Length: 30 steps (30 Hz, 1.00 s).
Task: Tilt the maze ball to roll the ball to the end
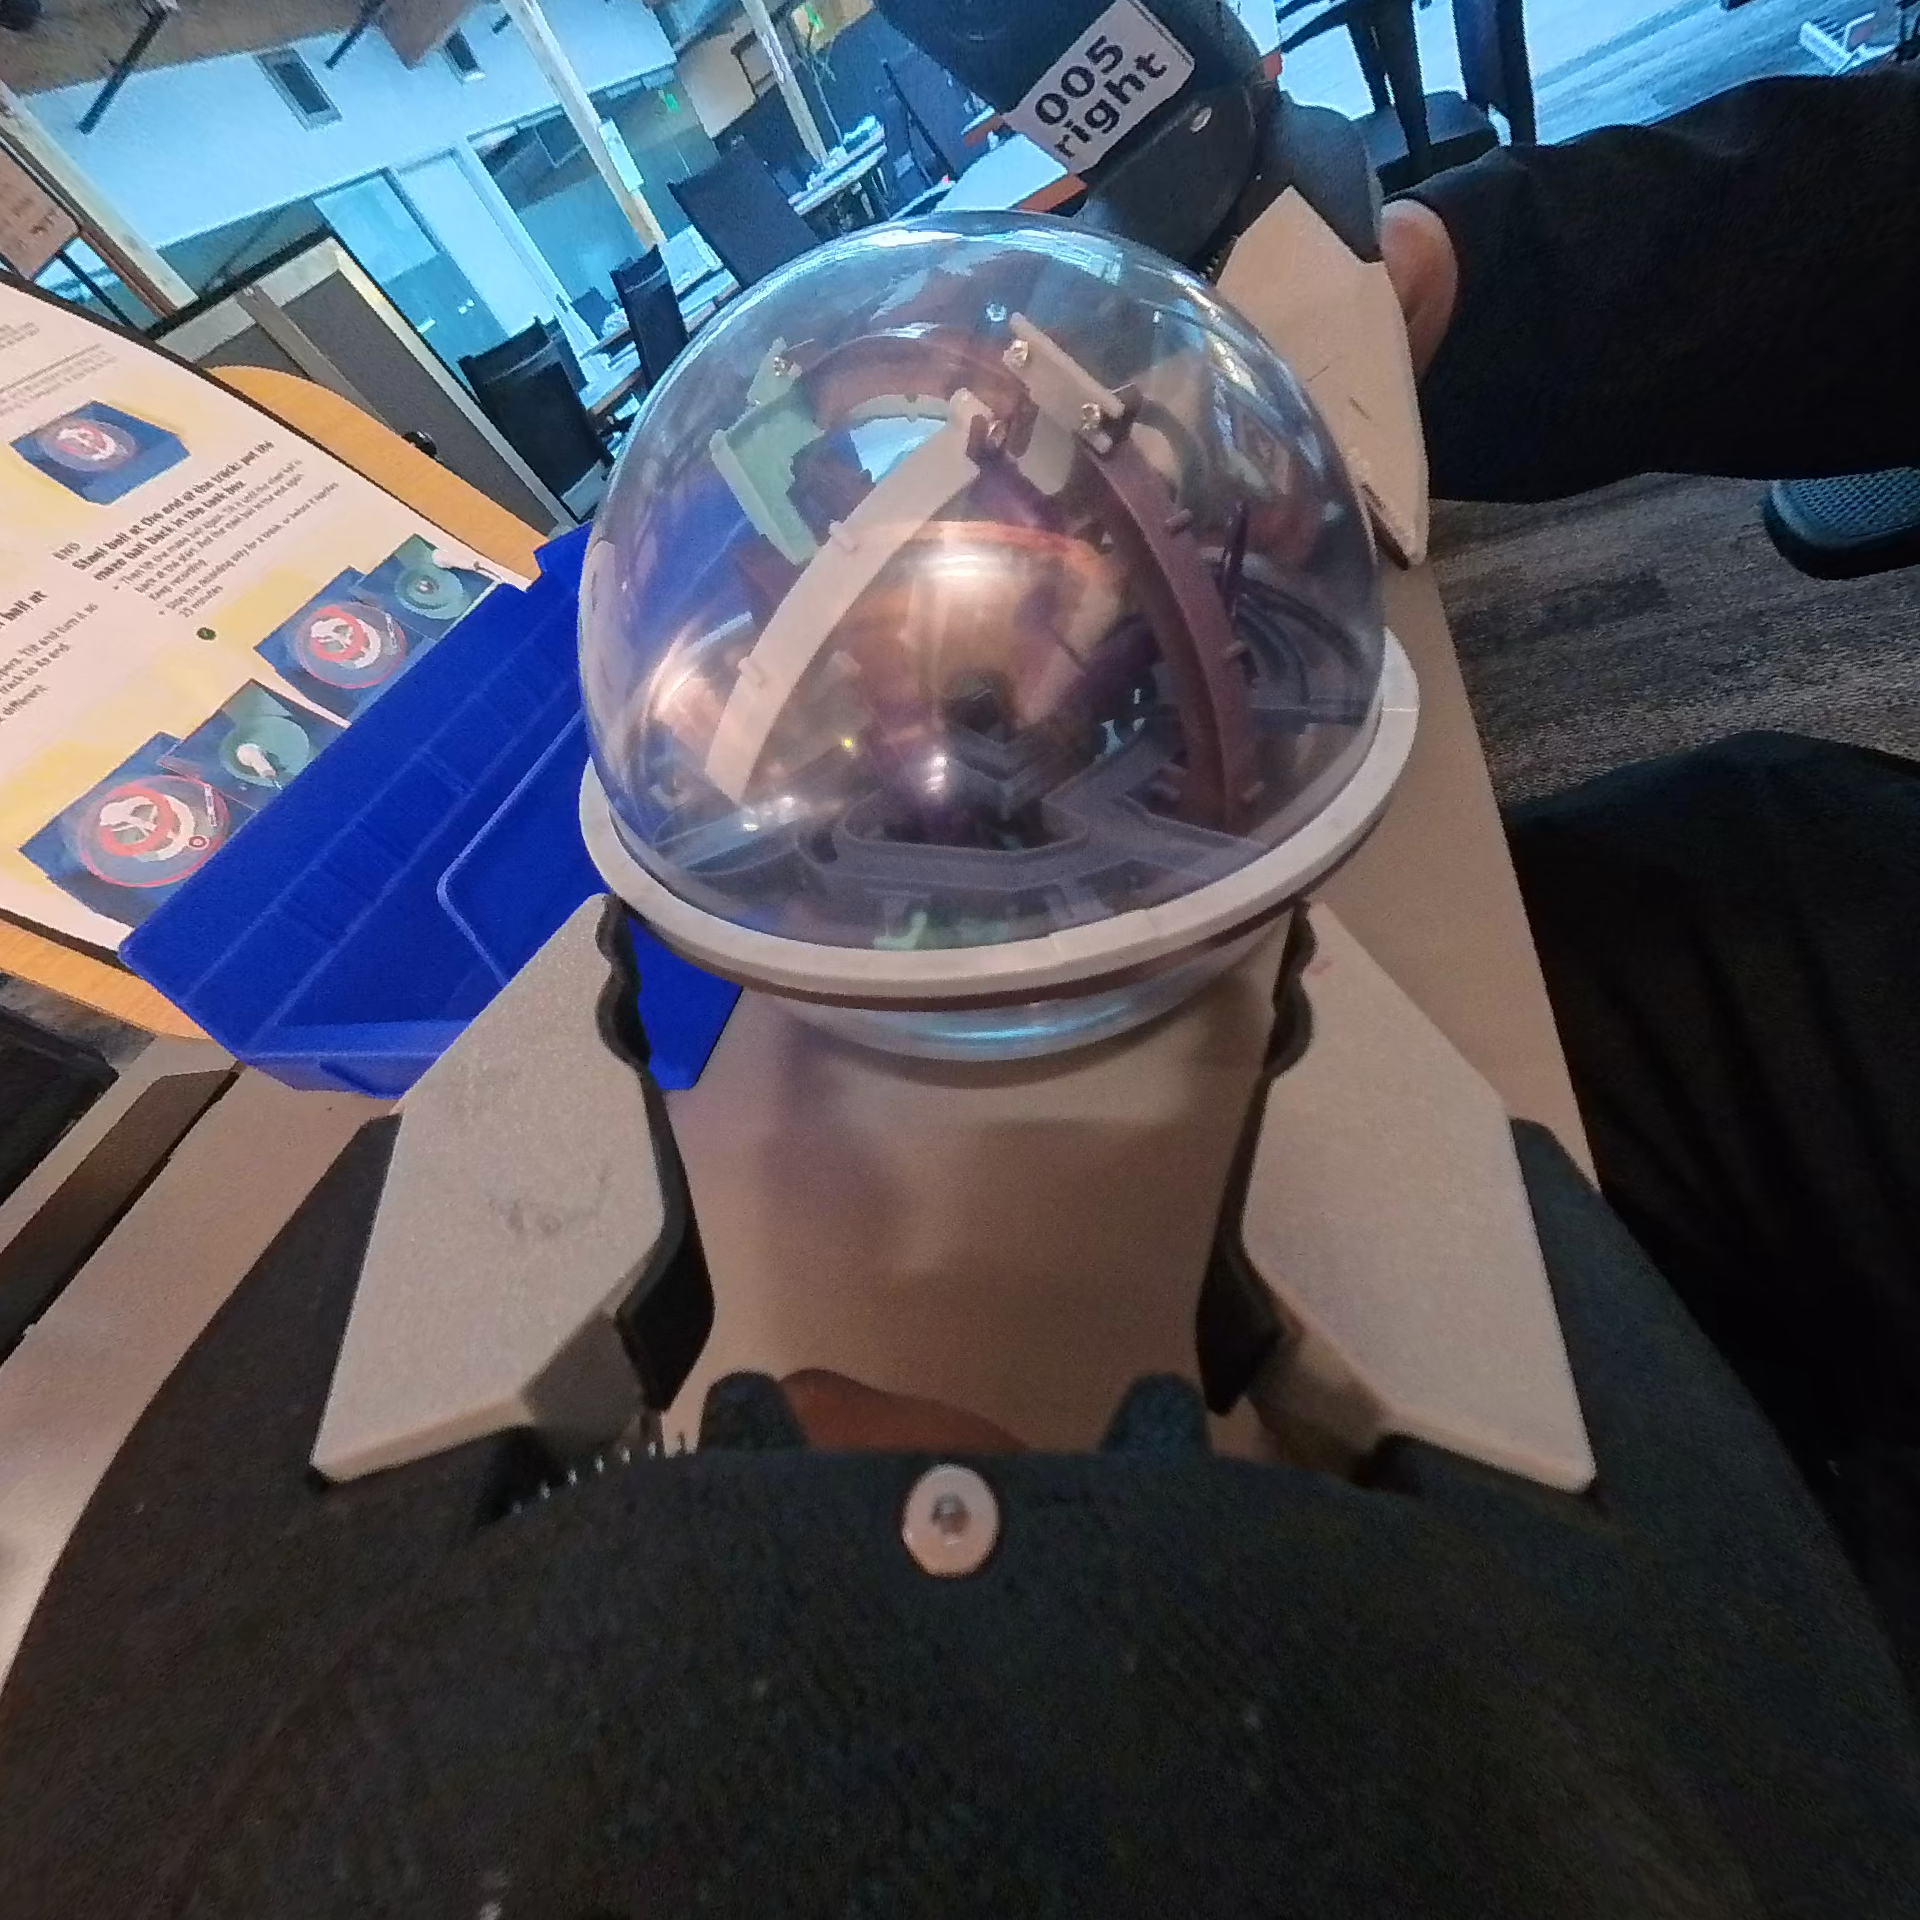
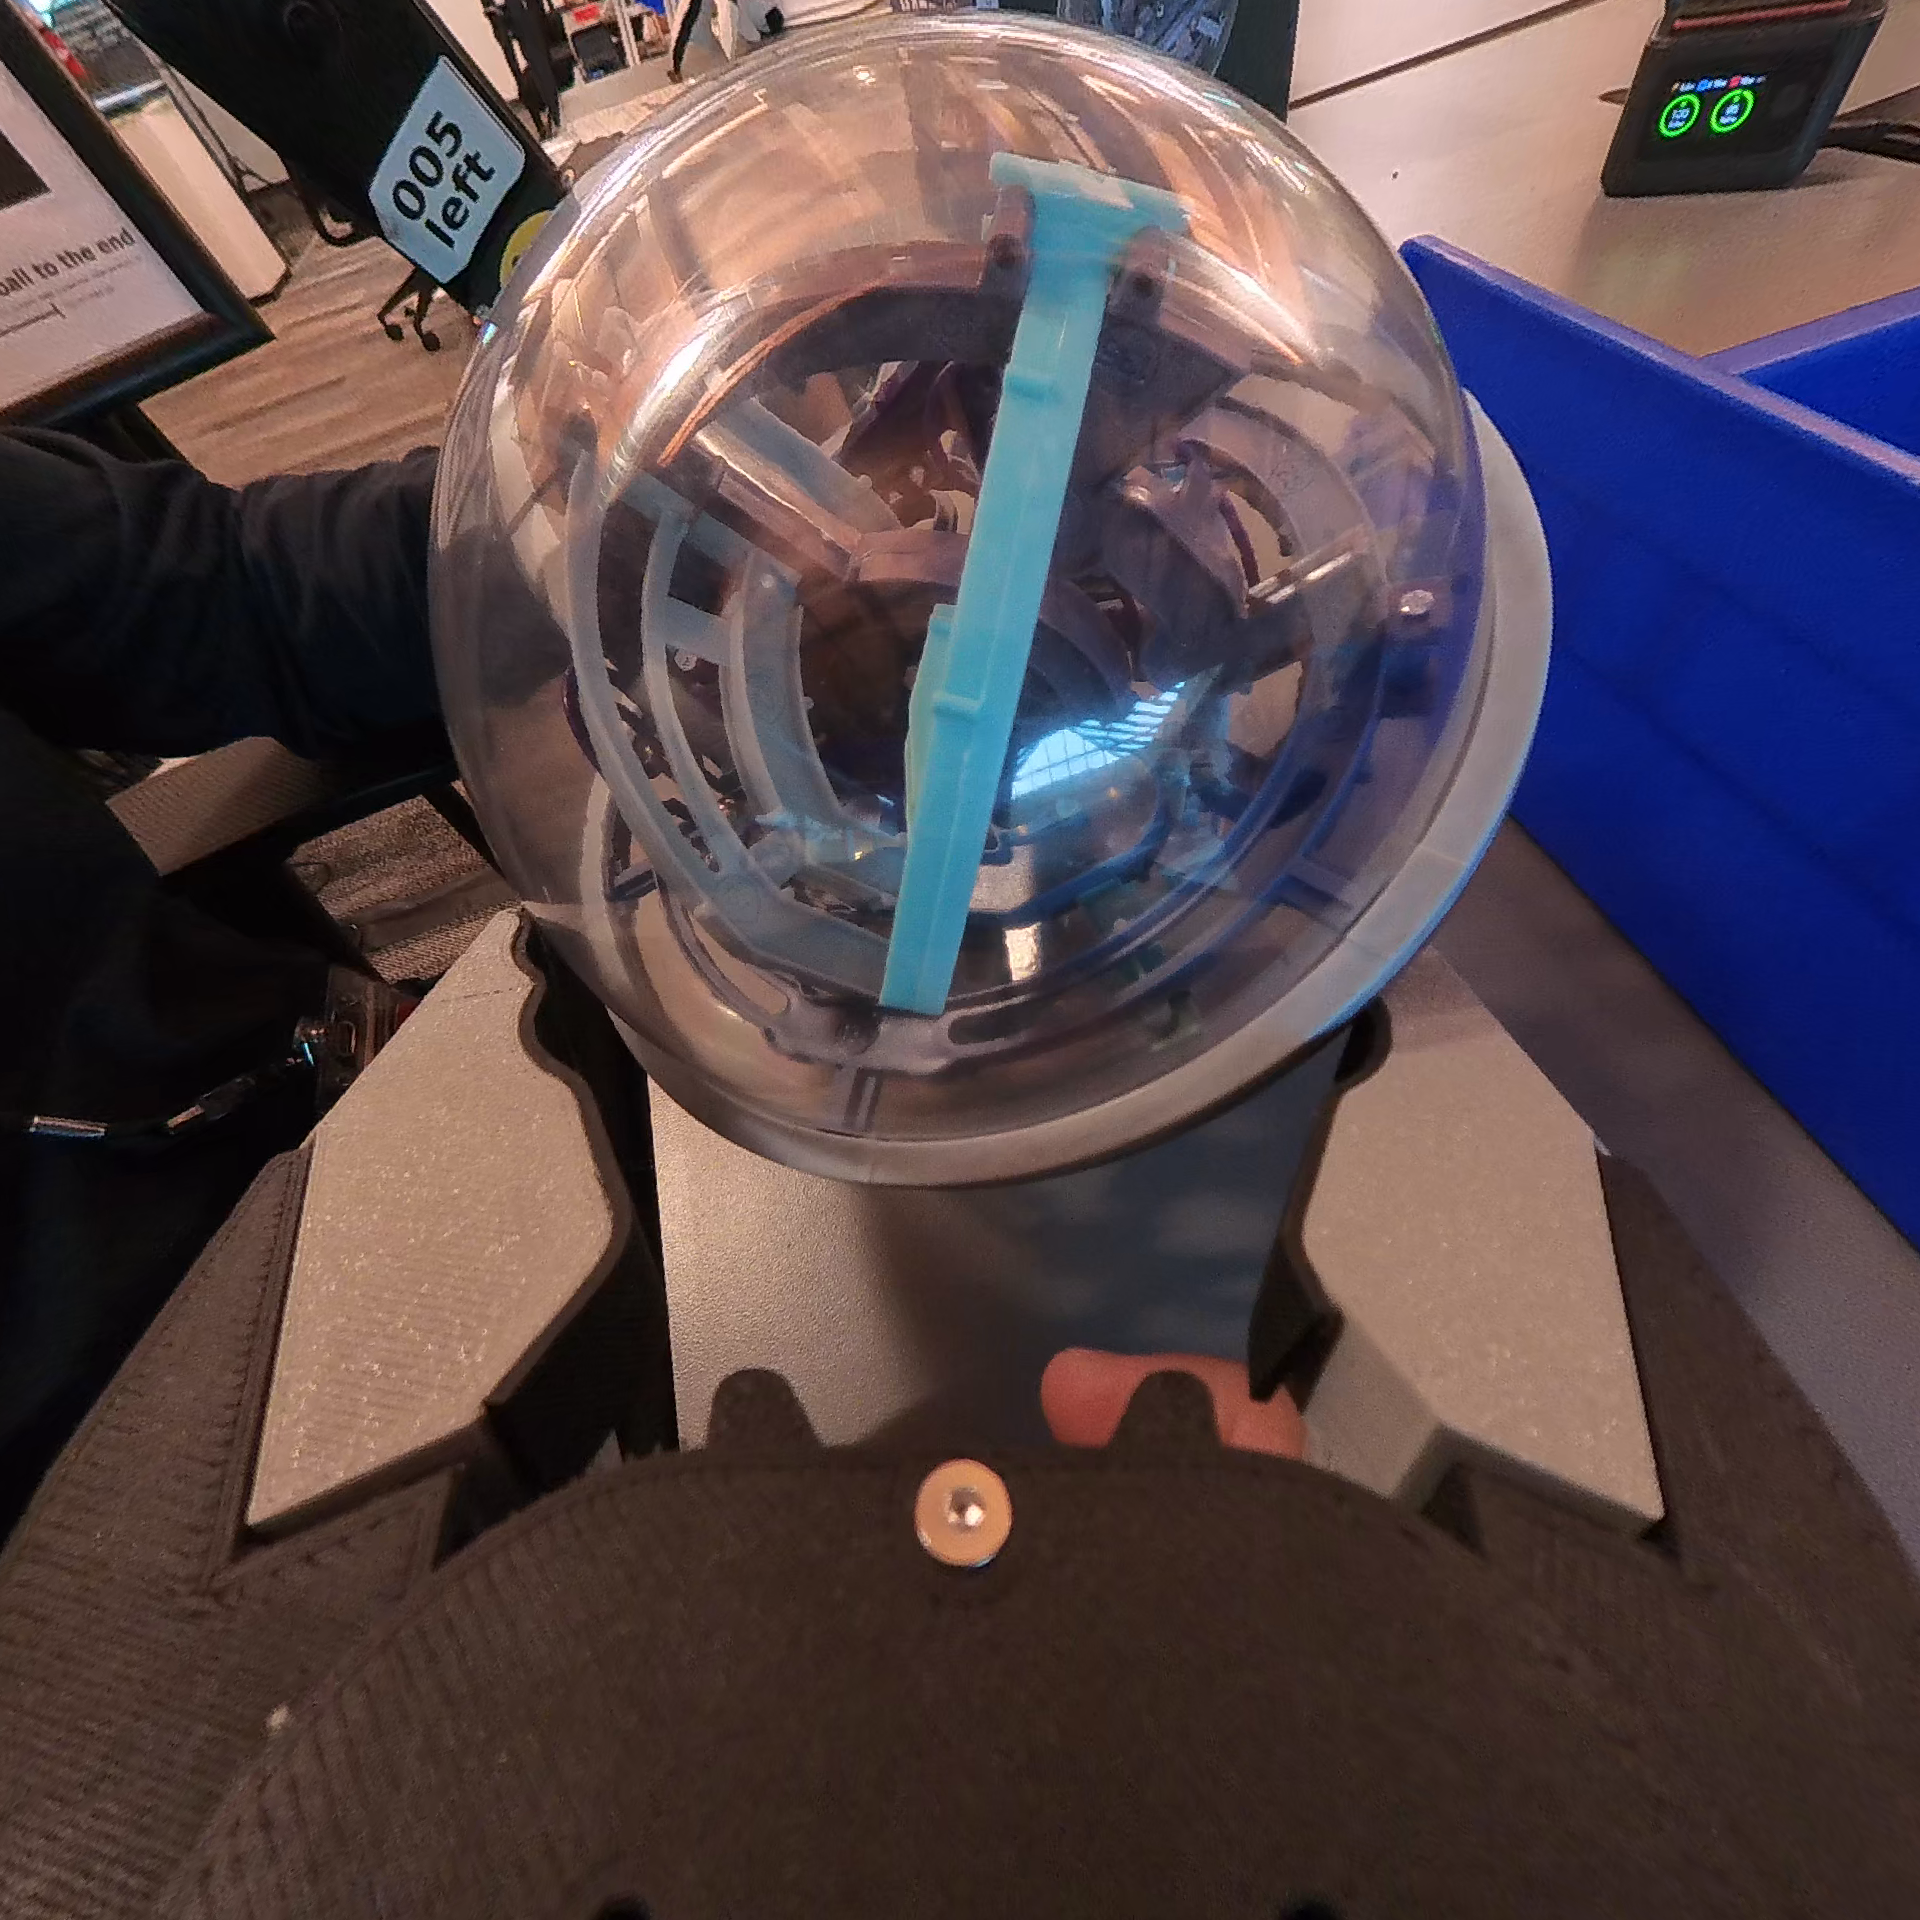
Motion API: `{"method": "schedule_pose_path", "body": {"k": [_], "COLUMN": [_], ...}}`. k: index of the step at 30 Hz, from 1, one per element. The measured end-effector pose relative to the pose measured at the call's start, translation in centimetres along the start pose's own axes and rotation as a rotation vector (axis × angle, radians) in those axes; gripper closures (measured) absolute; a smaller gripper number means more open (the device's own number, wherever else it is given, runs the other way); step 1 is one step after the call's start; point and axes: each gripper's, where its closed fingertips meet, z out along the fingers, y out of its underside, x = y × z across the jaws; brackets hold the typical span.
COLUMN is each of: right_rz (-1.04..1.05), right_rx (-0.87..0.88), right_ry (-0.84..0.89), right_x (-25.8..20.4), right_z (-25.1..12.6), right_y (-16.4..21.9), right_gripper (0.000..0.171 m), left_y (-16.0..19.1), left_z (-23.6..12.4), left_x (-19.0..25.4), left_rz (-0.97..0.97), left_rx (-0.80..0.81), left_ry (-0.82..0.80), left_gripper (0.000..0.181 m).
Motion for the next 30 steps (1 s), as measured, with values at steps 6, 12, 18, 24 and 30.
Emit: {"method": "schedule_pose_path", "body": {"k": [6,12,18,24,30], "right_rz": [0.000,0.000,0.000,-0.004,-0.010], "right_rx": [-0.001,0.000,0.000,-0.001,-0.002], "right_ry": [0.000,-0.001,-0.001,0.001,0.004], "right_x": [-0.04,-0.03,0.05,0.11,0.14], "right_z": [-0.02,0.01,0.01,-0.10,-0.02], "right_y": [0.05,0.05,0.00,0.07,0.03], "right_gripper": [0.026,0.026,0.026,0.026,0.026], "left_y": [0.01,0.03,0.03,0.04,0.04], "left_z": [0.02,0.04,0.04,0.03,0.02], "left_x": [-0.02,-0.02,-0.02,-0.02,0.01], "left_rz": [0.001,0.003,0.002,0.004,0.010], "left_rx": [-0.001,-0.002,-0.002,-0.002,-0.003], "left_ry": [-0.002,-0.003,-0.003,-0.003,-0.006], "left_gripper": [0.062,0.062,0.062,0.062,0.062]}}
